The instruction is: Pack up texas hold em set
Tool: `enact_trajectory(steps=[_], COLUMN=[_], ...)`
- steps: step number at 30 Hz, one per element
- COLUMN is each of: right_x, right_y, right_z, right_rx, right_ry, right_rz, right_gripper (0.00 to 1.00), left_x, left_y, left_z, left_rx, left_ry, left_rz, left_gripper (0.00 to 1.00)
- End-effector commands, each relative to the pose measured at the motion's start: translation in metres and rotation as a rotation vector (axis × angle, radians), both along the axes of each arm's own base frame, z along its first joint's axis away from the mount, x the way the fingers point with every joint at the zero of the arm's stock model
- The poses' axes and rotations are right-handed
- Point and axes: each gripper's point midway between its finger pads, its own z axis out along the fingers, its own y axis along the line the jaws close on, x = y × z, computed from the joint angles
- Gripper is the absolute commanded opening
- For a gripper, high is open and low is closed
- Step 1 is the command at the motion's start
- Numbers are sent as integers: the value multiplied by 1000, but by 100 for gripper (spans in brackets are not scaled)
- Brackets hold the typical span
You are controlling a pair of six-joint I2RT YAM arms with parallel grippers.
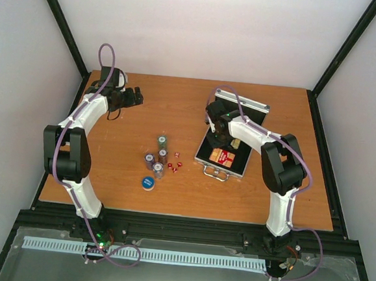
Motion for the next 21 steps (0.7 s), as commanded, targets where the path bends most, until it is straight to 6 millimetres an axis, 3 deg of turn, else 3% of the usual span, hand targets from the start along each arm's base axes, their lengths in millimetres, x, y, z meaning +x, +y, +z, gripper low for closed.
enact_trajectory(steps=[1, 6, 12, 15, 21], right_x=[6, 5, -2, -11, -46], right_y=[-1, 4, 14, 33, 97], right_z=[3, 11, 22, 34, 41], right_rx=[7, 40, 100, 154, 239], right_ry=[-25, -24, -4, 6, 42], right_rz=[-5, 9, 17, 56, 212], right_gripper=[30, 46, 47, 47, 48], left_x=[3, 4, 4, 4, 2], left_y=[6, 5, 5, 5, 6], left_z=[7, 7, 8, 10, 9], left_rx=[-1, -4, -10, -14, -10], left_ry=[-17, -16, -18, -20, -19], left_rz=[15, 14, 19, 21, 28], left_gripper=[100, 100, 100, 100, 100])
